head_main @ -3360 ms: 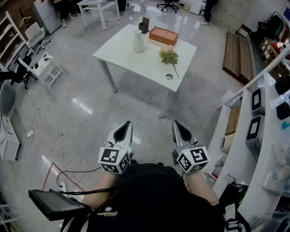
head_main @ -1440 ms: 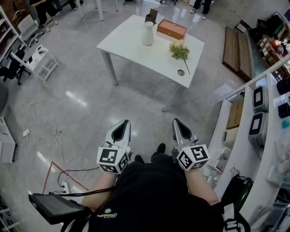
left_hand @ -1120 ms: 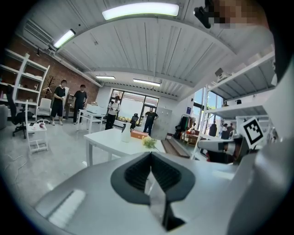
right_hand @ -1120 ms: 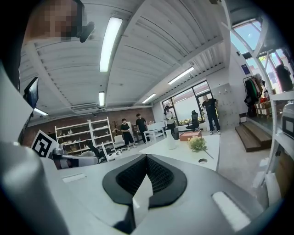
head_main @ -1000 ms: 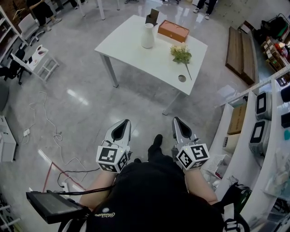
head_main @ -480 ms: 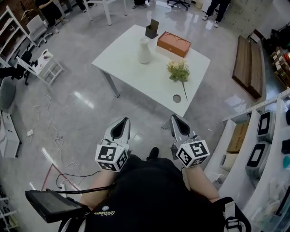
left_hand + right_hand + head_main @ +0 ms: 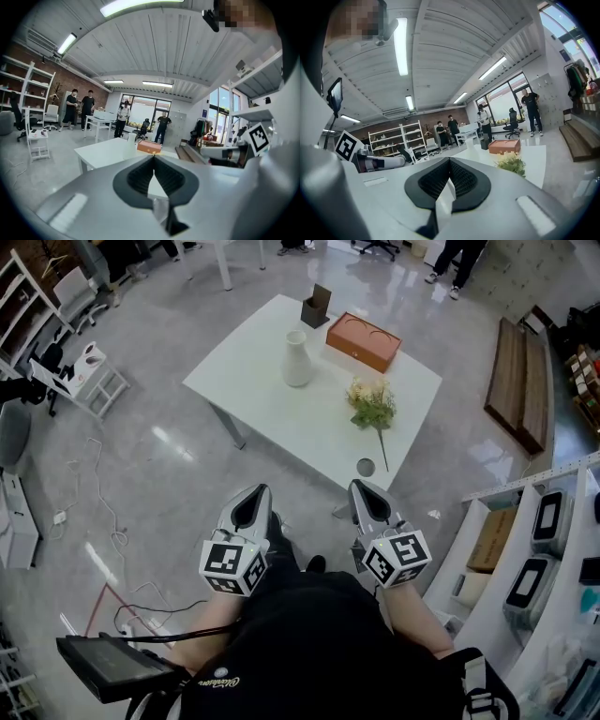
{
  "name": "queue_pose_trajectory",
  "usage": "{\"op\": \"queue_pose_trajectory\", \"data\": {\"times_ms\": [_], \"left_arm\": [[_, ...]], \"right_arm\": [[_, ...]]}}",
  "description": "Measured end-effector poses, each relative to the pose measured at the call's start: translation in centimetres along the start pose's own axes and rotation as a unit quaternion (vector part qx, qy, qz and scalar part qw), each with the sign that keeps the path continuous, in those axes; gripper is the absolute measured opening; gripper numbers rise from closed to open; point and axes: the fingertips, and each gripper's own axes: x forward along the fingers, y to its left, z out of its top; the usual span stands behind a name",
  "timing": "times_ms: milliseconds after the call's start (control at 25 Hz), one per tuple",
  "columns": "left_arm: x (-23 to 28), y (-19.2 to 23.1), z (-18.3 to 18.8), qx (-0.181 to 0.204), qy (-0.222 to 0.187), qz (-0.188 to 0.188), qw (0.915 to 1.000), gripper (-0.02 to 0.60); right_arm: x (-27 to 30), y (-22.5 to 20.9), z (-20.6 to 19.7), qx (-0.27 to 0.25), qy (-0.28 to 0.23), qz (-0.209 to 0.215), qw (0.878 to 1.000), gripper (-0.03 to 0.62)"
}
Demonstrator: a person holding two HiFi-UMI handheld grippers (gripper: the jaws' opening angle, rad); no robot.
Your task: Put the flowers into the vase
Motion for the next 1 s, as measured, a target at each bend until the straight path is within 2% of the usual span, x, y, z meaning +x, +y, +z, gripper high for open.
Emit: {"op": "queue_pose_trajectory", "data": {"times_ms": [200,600,720,1000], "left_arm": [[4.5,2.7,1.7,0.006,-0.001,-0.018,0.9998,0.006],[11.0,11.2,6.5,0.024,-0.005,-0.041,0.9989,0.006],[12.2,12.5,7.1,0.02,-0.002,-0.045,0.9988,0.006],[14.4,12.8,7.0,0.01,0.008,-0.037,0.9992,0.006]], "right_arm": [[4.7,-1.4,0.8,0.005,0.001,-0.012,1.0,0.0],[15.5,-1.2,4.6,-0.002,-0.024,-0.044,0.999,0.0],[17.1,-0.9,5.4,-0.008,-0.026,-0.047,0.999,0.0],[19.7,-1.9,5.4,-0.007,-0.013,-0.023,1.0,0.0]]}}
